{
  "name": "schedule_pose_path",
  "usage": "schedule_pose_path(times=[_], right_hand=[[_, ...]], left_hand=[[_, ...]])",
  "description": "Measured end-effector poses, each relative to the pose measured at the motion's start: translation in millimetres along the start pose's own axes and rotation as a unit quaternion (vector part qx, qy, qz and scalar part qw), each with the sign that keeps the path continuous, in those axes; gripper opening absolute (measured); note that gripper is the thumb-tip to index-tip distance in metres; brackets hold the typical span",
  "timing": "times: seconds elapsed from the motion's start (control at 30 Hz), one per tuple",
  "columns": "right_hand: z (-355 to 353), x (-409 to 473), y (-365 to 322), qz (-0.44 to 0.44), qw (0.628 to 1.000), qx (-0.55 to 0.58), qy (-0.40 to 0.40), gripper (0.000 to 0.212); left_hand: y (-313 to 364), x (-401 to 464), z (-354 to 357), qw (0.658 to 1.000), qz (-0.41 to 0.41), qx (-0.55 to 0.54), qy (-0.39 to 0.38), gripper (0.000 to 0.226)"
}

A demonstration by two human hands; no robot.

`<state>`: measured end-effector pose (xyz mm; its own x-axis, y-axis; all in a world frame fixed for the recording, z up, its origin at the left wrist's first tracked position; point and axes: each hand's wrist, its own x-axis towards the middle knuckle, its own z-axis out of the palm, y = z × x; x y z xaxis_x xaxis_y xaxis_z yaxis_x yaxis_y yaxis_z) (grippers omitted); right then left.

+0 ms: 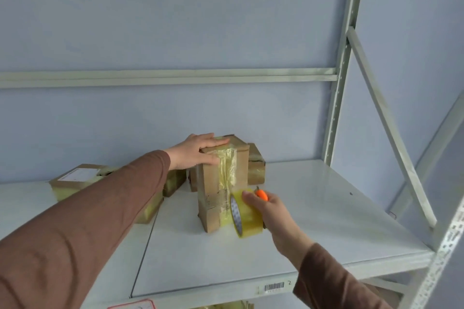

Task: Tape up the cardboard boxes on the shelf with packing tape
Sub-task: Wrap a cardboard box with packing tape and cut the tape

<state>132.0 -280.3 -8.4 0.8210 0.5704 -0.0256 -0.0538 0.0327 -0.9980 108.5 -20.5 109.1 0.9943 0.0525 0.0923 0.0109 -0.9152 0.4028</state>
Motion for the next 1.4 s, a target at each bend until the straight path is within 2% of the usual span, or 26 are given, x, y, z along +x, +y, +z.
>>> schedule_pose_path(times=[0.07,0.13,0.23,0.33,0.47,0.53,0.6,0.67,0.7,0.8,0.87,0.93,0.97,1.13,1.2,1.27,1.33,1.4], right_hand=[[1,7,13,0.037,0.999,-0.025,-0.006,0.039],[5,17,18,0.067,0.996,-0.052,0.002,0.033],[11,18,12,0.072,0.996,-0.056,0.011,0.047],[10,4,5,0.019,0.998,0.015,-0.058,0.075],[5,-20,-1,-0.077,0.984,0.054,-0.151,0.052],[10,-26,0,-0.100,0.979,0.058,-0.168,0.040],[15,-28,5,-0.118,0.979,0.036,-0.164,0.024],[19,-27,11,-0.120,0.978,0.020,-0.170,0.008],[21,-25,14,-0.121,0.979,0.006,-0.164,0.008],[28,-22,17,-0.142,0.978,-0.071,-0.136,0.038],[31,-20,17,-0.152,0.975,-0.107,-0.123,0.041],[32,-19,18,-0.149,0.976,-0.116,-0.108,0.019],[33,-19,18,-0.149,0.977,-0.114,-0.101,0.016],[38,-22,5,-0.129,0.986,-0.063,-0.081,0.028],[35,-29,-5,-0.100,0.994,-0.006,-0.054,0.031],[27,-41,-7,-0.063,0.997,0.019,-0.040,0.038],[21,-61,5,-0.022,0.998,-0.013,-0.052,0.043],[20,-78,26,0.035,0.997,-0.038,-0.055,0.056]], left_hand=[[2,5,3,1.000,0.004,-0.004,0.006,0.063],[4,10,5,1.000,0.007,-0.013,0.006,0.063],[0,9,2,0.997,0.004,-0.080,0.013,0.059],[-14,-2,-10,0.982,-0.034,-0.184,0.011,0.049],[-43,-15,12,0.952,-0.135,-0.275,0.007,0.057],[-55,-20,37,0.939,-0.170,-0.300,0.016,0.042],[-70,-23,59,0.956,-0.170,-0.237,0.032,0.028],[-81,-26,72,0.983,-0.123,-0.133,0.023,0.045],[-83,-26,77,0.992,-0.094,-0.085,0.003,0.053],[-80,-29,87,0.994,-0.021,0.066,-0.084,0.059],[-70,-39,91,0.990,-0.005,0.069,-0.119,0.067],[-61,-54,98,0.993,0.032,0.053,-0.101,0.076],[-58,-63,103,0.993,0.053,0.054,-0.087,0.077],[-54,-81,112,0.991,0.110,0.066,-0.021,0.079],[-56,-76,108,0.991,0.110,0.063,-0.050,0.079],[-64,-72,107,0.986,0.081,0.109,-0.092,0.084],[-73,-68,105,0.980,0.065,0.151,-0.113,0.093],[-77,-61,100,0.977,0.076,0.159,-0.123,0.099]])
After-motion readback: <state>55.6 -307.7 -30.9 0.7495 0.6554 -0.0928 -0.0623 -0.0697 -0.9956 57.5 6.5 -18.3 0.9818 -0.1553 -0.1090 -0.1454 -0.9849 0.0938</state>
